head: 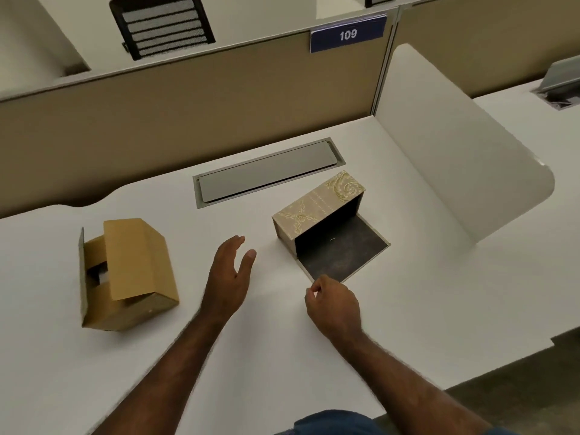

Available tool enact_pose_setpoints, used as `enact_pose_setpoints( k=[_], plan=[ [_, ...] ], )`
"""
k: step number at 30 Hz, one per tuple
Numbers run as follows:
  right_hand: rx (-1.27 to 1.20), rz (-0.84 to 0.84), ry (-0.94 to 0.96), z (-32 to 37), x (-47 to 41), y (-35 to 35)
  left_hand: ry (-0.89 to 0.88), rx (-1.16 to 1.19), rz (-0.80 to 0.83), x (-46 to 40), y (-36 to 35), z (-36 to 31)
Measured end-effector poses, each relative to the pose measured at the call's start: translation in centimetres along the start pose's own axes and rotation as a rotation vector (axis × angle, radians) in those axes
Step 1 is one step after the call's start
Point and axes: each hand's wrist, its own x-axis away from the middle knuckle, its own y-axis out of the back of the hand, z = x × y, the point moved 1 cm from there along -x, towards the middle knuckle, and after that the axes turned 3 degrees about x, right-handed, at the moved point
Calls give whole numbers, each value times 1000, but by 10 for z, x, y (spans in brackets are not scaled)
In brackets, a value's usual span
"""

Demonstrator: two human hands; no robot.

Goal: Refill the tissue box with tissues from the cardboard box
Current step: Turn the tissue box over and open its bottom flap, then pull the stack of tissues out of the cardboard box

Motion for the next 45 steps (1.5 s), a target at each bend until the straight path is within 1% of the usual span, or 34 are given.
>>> enact_pose_setpoints(
  k=[5,10,13,15,16,18,20,24,29,35,40,45],
  plan=[
    [-28,55,122,57,20,-15,-104,-40,-190,38,66,18],
    [-62,93,232,114,37,-30,-159,-193,-481,53,138,36],
    [-109,120,296,150,45,-38,-134,-351,-657,52,180,50],
    [-149,140,351,174,51,-44,-48,-440,-731,48,203,58],
    [-172,152,383,187,55,-48,10,-427,-738,46,211,62],
    [-216,186,444,211,63,-55,117,-335,-711,43,225,70],
    [-245,219,496,232,70,-64,193,-240,-649,39,238,82],
    [-264,249,565,267,82,-82,242,-100,-495,34,255,107],
    [-261,295,577,295,93,-101,267,-44,-414,35,265,126],
    [-242,274,563,315,106,-118,362,-47,-266,32,260,132],
    [-242,251,520,320,112,-124,391,-23,-250,27,258,132],
    [-296,231,455,319,114,-122,355,25,-249,28,268,133]
  ],
)
